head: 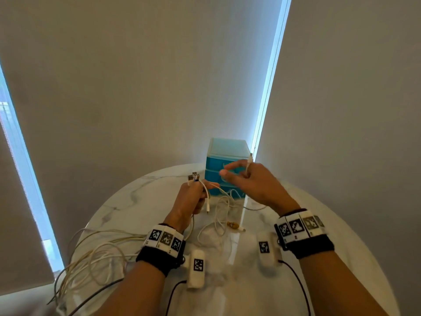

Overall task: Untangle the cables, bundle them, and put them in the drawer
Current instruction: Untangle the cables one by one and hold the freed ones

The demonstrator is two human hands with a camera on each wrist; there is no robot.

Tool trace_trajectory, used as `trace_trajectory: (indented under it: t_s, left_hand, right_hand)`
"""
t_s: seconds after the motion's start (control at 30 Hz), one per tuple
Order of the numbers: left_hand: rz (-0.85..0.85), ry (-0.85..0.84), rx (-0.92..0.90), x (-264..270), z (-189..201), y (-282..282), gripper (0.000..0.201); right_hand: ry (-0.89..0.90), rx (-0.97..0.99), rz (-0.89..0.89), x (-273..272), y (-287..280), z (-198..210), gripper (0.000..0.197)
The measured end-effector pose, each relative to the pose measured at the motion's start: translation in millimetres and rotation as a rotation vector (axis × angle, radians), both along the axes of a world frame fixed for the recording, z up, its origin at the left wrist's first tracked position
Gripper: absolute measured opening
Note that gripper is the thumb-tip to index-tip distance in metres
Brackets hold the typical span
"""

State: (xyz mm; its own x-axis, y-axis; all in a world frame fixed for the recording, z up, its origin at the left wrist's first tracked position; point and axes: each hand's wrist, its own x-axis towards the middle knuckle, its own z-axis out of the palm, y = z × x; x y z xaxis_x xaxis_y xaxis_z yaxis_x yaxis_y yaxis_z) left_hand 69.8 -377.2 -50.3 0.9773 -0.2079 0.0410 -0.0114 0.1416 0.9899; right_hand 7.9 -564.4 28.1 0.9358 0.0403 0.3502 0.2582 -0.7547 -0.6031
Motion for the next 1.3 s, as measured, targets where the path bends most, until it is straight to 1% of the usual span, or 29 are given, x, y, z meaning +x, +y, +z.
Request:
trace_trajectory:
  t_s: [0.03,0.07,0.1,0.23,0.27,0.3,0.33,0.37,0.4,0.43,0.47,0.53,0.6,0.7,0.77,0.8,0.83,0.87,0.93,0.97,1.0,1.03,1.07,1.13,1.2,1.23,1.3]
  left_hand:
    - [0.018,0.020,0.028,1,0,0,0.024]
    - [0.033,0.042,0.045,3,0,0,0.022]
    - [0.035,0.054,0.044,5,-1,1,0.021]
    - [0.002,0.006,-0.028,5,-2,3,0.029]
    - [0.003,0.004,-0.031,4,-2,3,0.030]
    - [0.003,0.011,-0.036,4,-3,3,0.031]
    - [0.000,0.020,-0.047,4,-2,2,0.032]
    - [-0.004,0.027,-0.066,3,-1,3,0.032]
    - [-0.005,0.037,-0.092,3,0,4,0.031]
    - [-0.002,0.048,-0.118,3,1,5,0.029]
    - [0.007,0.055,-0.131,3,3,5,0.026]
    - [0.033,0.046,-0.120,3,4,4,0.024]
    - [0.053,0.026,-0.134,2,4,5,0.030]
    - [0.134,0.046,-0.211,3,2,11,0.034]
    - [0.206,0.057,-0.261,5,2,15,0.038]
    - [0.243,0.060,-0.282,5,2,16,0.041]
    - [0.276,0.065,-0.295,5,3,18,0.043]
    - [0.302,0.062,-0.299,5,4,19,0.044]
    - [0.317,0.032,-0.280,3,7,20,0.047]
    - [0.306,0.011,-0.258,1,9,19,0.050]
    - [0.290,-0.012,-0.237,-1,11,17,0.052]
    - [0.272,-0.038,-0.223,-4,13,15,0.054]
    - [0.247,-0.065,-0.211,-6,15,12,0.056]
    - [0.177,-0.099,-0.197,-11,20,8,0.060]
    - [0.082,-0.090,-0.216,-13,25,7,0.069]
    - [0.033,-0.079,-0.232,-13,27,7,0.074]
    - [-0.017,-0.082,-0.237,-13,28,9,0.079]
  right_hand:
    - [0.077,-0.130,0.055,3,5,-2,0.053]
    - [0.128,-0.226,0.083,6,6,-4,0.057]
    - [0.158,-0.274,0.092,7,5,-4,0.056]
    - [0.286,-0.384,0.114,9,-5,-11,0.048]
    - [0.263,-0.356,0.127,7,-6,-13,0.042]
    - [0.201,-0.257,0.119,5,-8,-13,0.035]
    - [0.114,-0.079,0.070,4,-13,-13,0.029]
    - [0.036,0.155,-0.016,4,-20,-9,0.024]
    - [-0.017,0.397,-0.111,6,-30,-6,0.023]
    - [-0.038,0.587,-0.169,7,-41,-3,0.026]
    - [-0.033,0.674,-0.191,8,-50,-2,0.030]
    - [-0.021,0.696,-0.207,7,-58,-4,0.034]
    - [-0.055,0.741,-0.278,5,-63,-3,0.034]
    - [-0.120,0.894,-0.471,6,-77,4,0.031]
    - [-0.177,0.934,-0.634,5,-89,7,0.030]
    - [-0.214,0.924,-0.701,5,-93,8,0.032]
    - [-0.236,0.871,-0.744,3,-93,10,0.034]
    - [-0.223,0.761,-0.774,0,-91,11,0.039]
    - [-0.062,0.493,-0.817,-9,-80,12,0.067]
    - [0.008,0.395,-0.822,-16,-72,13,0.079]
    - [0.036,0.326,-0.802,-20,-62,12,0.083]
    - [0.034,0.290,-0.753,-24,-50,14,0.080]
    - [0.031,0.267,-0.678,-26,-37,14,0.071]
    - [0.052,0.230,-0.464,-28,-7,11,0.048]
    - [0.106,0.130,-0.216,-29,24,7,0.036]
    - [0.128,0.070,-0.123,-26,37,3,0.031]
    - [0.163,-0.052,-0.052,-18,55,-8,0.024]
